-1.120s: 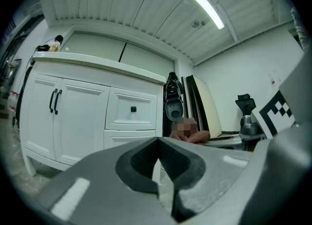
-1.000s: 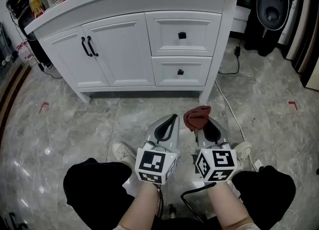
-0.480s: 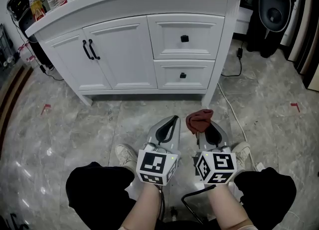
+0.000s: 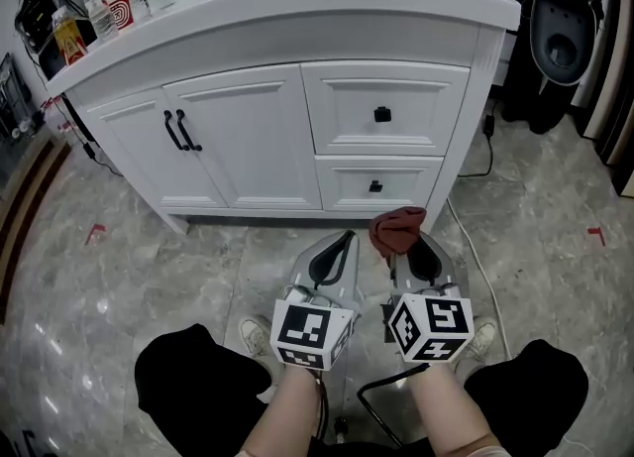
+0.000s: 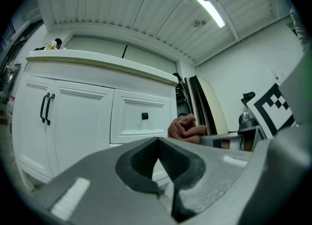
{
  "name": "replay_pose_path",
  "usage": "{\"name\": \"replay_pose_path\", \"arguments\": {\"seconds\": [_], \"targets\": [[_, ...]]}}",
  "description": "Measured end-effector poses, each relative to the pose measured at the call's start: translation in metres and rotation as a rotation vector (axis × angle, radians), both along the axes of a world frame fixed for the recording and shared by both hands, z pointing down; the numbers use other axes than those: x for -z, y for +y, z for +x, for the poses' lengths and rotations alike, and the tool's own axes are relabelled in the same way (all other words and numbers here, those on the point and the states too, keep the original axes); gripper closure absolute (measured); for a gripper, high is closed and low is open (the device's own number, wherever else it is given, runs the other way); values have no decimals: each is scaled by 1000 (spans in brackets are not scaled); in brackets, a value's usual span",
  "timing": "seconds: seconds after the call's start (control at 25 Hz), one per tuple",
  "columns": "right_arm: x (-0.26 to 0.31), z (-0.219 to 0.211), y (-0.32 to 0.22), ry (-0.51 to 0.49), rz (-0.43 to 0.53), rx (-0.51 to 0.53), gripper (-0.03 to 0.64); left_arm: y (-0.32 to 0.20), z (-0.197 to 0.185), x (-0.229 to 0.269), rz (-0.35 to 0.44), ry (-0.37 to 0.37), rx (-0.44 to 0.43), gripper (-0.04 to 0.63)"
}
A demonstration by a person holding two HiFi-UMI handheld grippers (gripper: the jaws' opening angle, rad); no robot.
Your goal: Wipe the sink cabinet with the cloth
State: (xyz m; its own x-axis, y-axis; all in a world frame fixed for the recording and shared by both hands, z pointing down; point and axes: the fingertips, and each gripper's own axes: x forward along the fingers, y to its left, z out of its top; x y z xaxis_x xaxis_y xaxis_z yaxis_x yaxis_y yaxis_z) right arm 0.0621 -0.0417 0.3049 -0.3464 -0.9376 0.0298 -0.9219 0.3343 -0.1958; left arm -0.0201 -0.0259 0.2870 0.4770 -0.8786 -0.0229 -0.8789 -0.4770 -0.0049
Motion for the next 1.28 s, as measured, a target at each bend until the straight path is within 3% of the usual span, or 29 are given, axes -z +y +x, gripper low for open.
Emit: {"name": "replay_pose_path", "arguments": {"seconds": [0.32, 0.72, 1.04, 1.28], "targets": [[38, -24, -75, -9, 81, -8, 528, -63, -26, 13, 45, 36, -6, 594], [92, -80, -152, -1, 185, 69, 528, -121, -84, 44, 124, 12, 44, 594], [123, -126, -188, 2, 252, 147, 528, -147, -94, 39, 113, 2, 38, 594], [123, -120, -191, 14, 286, 162, 523, -151, -95, 34, 108, -17, 35, 594]]}}
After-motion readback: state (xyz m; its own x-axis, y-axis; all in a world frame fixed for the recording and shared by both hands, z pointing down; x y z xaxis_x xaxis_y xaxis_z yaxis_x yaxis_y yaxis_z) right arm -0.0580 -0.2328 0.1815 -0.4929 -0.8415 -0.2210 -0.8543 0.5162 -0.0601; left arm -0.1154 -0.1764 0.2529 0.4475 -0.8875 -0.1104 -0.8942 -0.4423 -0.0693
